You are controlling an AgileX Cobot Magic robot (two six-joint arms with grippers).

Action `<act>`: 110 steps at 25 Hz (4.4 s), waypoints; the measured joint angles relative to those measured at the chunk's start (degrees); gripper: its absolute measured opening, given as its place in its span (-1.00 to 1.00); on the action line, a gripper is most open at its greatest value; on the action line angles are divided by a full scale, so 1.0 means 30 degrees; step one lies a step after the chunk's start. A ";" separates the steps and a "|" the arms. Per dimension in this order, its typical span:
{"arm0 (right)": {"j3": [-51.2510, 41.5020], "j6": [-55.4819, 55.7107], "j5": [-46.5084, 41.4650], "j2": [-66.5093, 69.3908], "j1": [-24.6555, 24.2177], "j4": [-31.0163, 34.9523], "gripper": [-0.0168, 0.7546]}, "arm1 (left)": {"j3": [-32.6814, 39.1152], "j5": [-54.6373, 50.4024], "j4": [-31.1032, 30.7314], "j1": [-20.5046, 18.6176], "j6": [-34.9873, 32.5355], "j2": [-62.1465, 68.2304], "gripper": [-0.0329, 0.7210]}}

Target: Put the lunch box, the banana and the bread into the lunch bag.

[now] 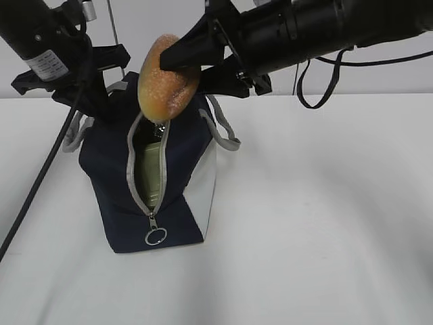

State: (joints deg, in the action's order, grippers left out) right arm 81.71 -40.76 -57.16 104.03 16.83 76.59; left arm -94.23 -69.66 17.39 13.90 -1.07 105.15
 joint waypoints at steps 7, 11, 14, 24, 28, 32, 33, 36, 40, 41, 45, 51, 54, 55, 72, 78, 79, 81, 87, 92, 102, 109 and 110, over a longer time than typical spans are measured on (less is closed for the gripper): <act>0.1585 0.0911 0.0305 0.2326 0.0450 -0.0646 0.20 | 0.0000 -0.0017 0.0076 0.0000 0.0000 0.0000 -0.91; 0.1697 0.1124 0.0305 0.3244 0.0492 -0.0657 0.19 | 0.0000 -0.0017 0.0111 0.0000 0.0000 0.0000 -0.91; 0.1740 0.1375 0.0305 0.3727 0.0492 -0.1037 0.19 | 0.0000 -0.0017 0.0125 0.0000 0.0000 0.0000 -0.91; 0.1826 0.1851 0.0821 0.3923 0.0707 -0.2655 0.35 | 0.0000 -0.0017 0.0125 0.0000 0.0000 0.0000 -0.91; 0.2557 0.1359 0.0402 0.3923 0.0707 -0.2942 0.68 | 0.0000 -0.0003 0.0125 0.0000 0.0000 0.0000 -0.91; 0.3628 0.1276 -0.0135 0.3923 0.0707 -0.3286 0.72 | 0.0000 -0.0003 0.0125 0.0000 0.0000 0.0000 -0.91; 0.3914 0.1276 -0.0280 0.3923 0.0707 -0.3537 0.71 | 0.0000 -0.0003 0.0125 0.0000 0.0000 0.0000 -0.91; 0.4732 0.1899 -0.0795 0.3923 0.0707 -0.4921 0.70 | 0.0000 -0.0003 0.0125 0.0000 0.0000 0.0000 -0.91; 0.5401 0.2713 -0.1598 0.3923 0.0707 -0.6754 0.60 | 0.0000 -0.0003 0.0125 0.0000 0.0000 0.0000 -0.91; 0.5645 0.2823 -0.1814 0.3923 0.0707 -0.7044 0.56 | 0.0000 -0.0003 0.0125 0.0000 0.0000 0.0000 -0.91; 0.6698 0.3189 -0.2764 0.3923 0.0707 -0.7409 0.53 | 0.0000 -0.0003 0.0125 0.0000 0.0000 0.0000 -0.91; 0.8727 0.3712 -0.3659 0.3923 0.0707 -0.8172 0.52 | 0.0000 -0.0003 0.0125 0.0000 0.0000 0.0000 -0.91; 0.9266 0.3712 -0.3705 0.3923 0.0707 -0.8455 0.52 | 0.0000 -0.0003 0.0125 0.0000 0.0000 0.0000 -0.91; 0.9304 0.3712 -0.3705 0.3923 0.0707 -0.8455 0.52 | 0.0000 -0.0003 0.0125 0.0000 0.0000 0.0000 -0.91; 0.9309 0.8030 -0.2371 0.3923 0.0707 -1.4691 0.26 | 0.0000 -0.0003 0.0125 0.0000 0.0000 0.0000 -0.91; 0.9336 0.8278 -0.2199 0.4565 0.0707 -1.4448 0.16 | 0.0000 -0.0003 0.0125 0.0000 0.0000 0.0000 -0.91; 0.9336 0.8294 -0.2199 0.4752 0.0707 -1.4416 0.16 | 0.0000 -0.0003 0.0125 0.0000 0.0000 0.0000 -0.91; 0.9336 0.8329 -0.2245 0.5215 0.0707 -1.4074 0.16 | 0.0000 -0.0003 0.0125 0.0000 0.0000 0.0000 -0.91; 0.9336 0.8329 -0.2263 0.5863 0.0707 -1.3240 0.16 | 0.0000 -0.0003 0.0125 0.0000 0.0000 0.0000 -0.91; 0.9348 0.8344 -0.2263 0.5863 0.0707 -1.3151 0.02 | 0.0000 -0.0003 0.0125 0.0000 0.0000 0.0000 -0.91; 0.9348 0.8344 -0.3052 0.5863 0.0707 -1.3120 -0.93 | 0.0000 0.0097 0.0387 0.0000 -0.0272 0.0000 -0.91; 0.9348 0.8562 -0.3133 0.5289 0.0707 -1.3135 -0.95 | 0.0000 0.0749 0.1397 0.0702 -0.1387 0.0000 -0.91; 0.9348 0.8602 -0.3175 0.5070 0.0707 -1.3287 -0.95 | 0.0000 0.0889 0.1438 0.0861 -0.1432 0.0000 -0.91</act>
State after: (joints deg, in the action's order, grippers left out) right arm 109.75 -14.95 -66.69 119.23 18.95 36.73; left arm -94.23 -66.99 21.71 16.48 -5.36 105.15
